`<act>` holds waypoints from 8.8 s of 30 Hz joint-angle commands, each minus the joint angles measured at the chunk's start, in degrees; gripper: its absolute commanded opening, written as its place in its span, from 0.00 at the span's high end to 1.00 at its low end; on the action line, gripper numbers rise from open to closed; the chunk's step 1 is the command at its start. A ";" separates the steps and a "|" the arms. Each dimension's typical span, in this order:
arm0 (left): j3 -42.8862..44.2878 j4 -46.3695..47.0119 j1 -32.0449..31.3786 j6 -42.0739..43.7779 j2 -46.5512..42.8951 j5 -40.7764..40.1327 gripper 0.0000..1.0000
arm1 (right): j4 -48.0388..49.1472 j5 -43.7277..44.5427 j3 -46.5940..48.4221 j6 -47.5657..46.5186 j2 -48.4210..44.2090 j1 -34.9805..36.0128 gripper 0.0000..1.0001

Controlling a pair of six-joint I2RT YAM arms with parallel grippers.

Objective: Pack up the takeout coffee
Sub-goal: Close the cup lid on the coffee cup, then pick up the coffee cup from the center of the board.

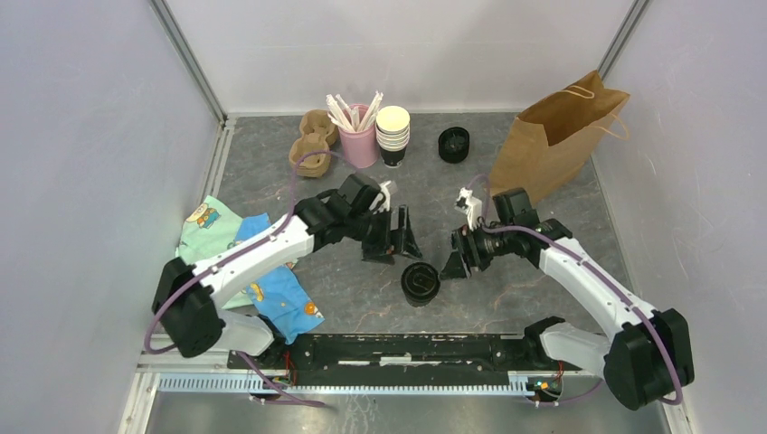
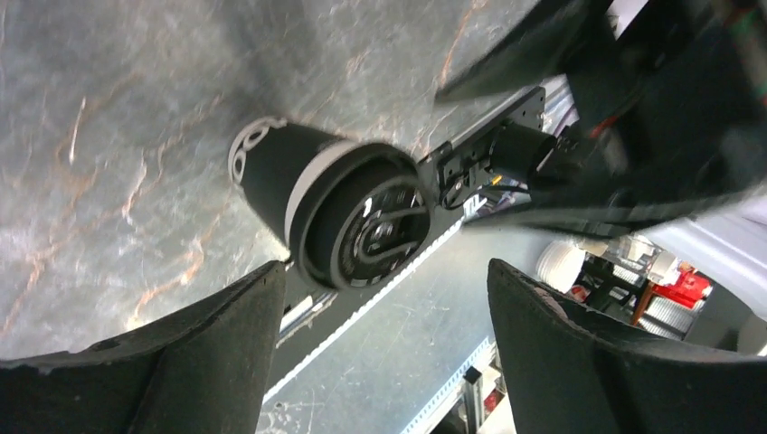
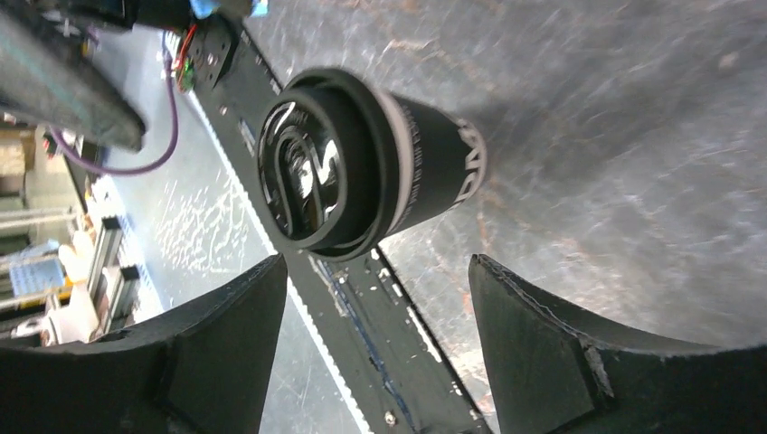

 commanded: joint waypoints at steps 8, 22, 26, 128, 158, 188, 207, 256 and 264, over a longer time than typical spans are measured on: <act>12.27 -1.68 0.27 12.56 17.27 4.49 0.24 | 10.27 -2.74 -9.96 8.74 -4.64 6.48 0.29; -0.16 5.03 0.27 4.92 8.19 3.74 0.42 | 13.81 9.28 -6.10 11.32 0.31 5.88 0.56; -2.62 4.93 0.27 3.13 5.22 1.39 0.40 | 12.59 9.32 -2.70 9.20 4.17 5.83 0.58; -23.65 0.49 7.11 0.39 -2.39 -0.80 0.60 | 23.81 8.85 -12.54 4.61 21.25 8.36 0.45; -15.51 7.67 7.08 0.53 -2.20 7.06 0.36 | 19.65 4.27 -2.43 6.53 17.06 11.29 0.33; -14.33 9.46 7.13 -1.97 -7.86 3.27 0.20 | 18.40 3.56 -1.20 8.84 16.51 11.34 0.34; -13.42 13.10 6.12 -1.11 2.75 11.46 0.27 | 5.25 12.68 11.11 6.92 7.36 10.54 0.15; 13.36 -7.57 1.90 20.13 -10.34 -36.98 0.00 | 22.63 31.53 36.72 19.93 24.06 1.87 0.12; 15.18 -7.49 2.18 31.25 -11.55 -43.93 0.00 | 27.17 37.88 53.63 29.04 43.66 1.89 0.26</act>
